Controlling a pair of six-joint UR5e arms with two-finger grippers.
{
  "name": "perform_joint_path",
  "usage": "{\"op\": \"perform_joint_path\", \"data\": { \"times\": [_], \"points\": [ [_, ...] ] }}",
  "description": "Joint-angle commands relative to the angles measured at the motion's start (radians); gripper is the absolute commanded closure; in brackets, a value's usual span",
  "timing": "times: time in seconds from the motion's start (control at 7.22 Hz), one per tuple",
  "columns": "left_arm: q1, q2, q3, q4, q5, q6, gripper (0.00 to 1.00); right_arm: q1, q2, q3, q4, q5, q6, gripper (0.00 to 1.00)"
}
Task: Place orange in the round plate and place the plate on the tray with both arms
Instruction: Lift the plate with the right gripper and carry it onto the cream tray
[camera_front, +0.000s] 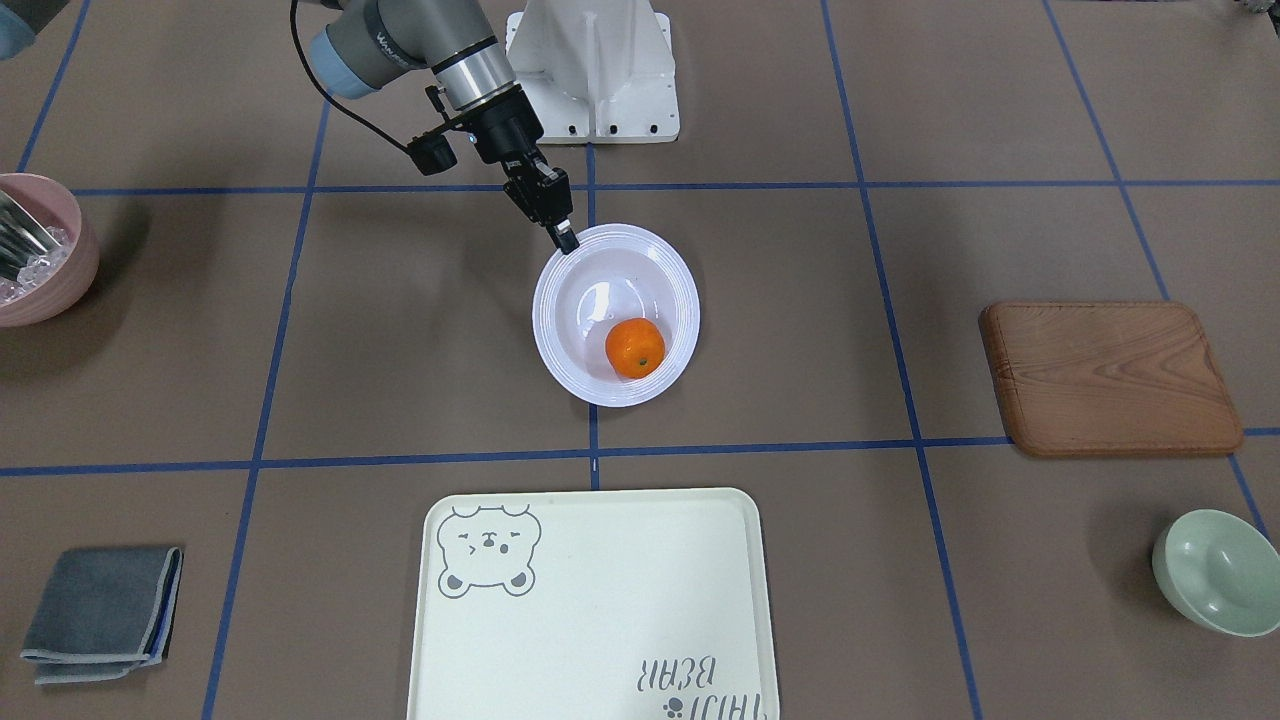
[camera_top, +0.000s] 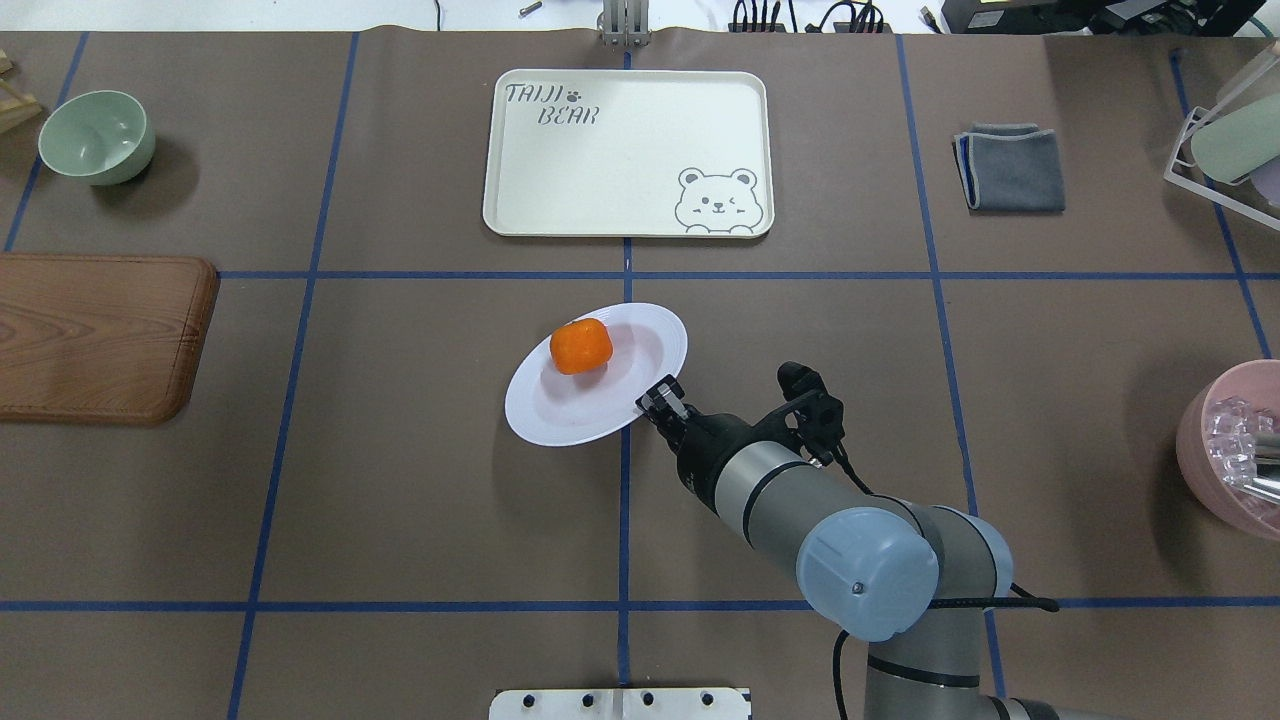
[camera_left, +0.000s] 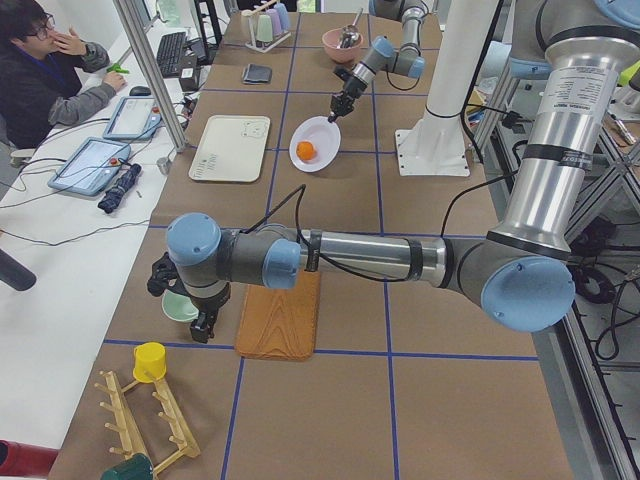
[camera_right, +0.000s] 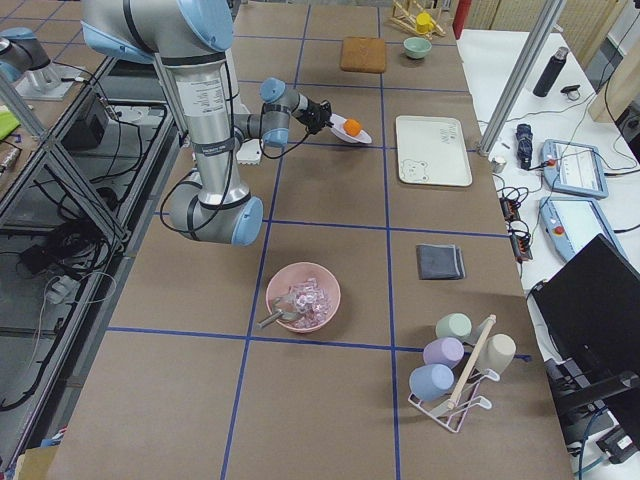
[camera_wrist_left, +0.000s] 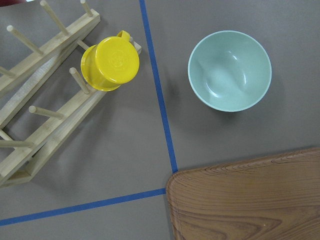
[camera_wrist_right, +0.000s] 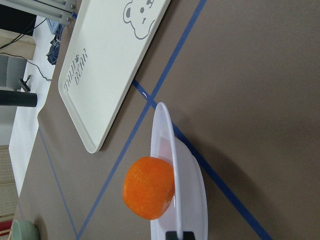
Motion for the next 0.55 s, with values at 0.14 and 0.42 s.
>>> {"op": "perform_joint_path", "data": {
  "times": [0.14,0.42],
  "points": [
    [0.001,0.005,-0.005,0.000,0.000,0.000,0.01,0.037,-0.001,0.001,0.055,0.001,0.000,1.00],
    [0.002,0.005,-0.005,0.000,0.002,0.000,0.01,0.048,0.001,0.002,0.061,0.001,0.002,1.00]
  ]
}}
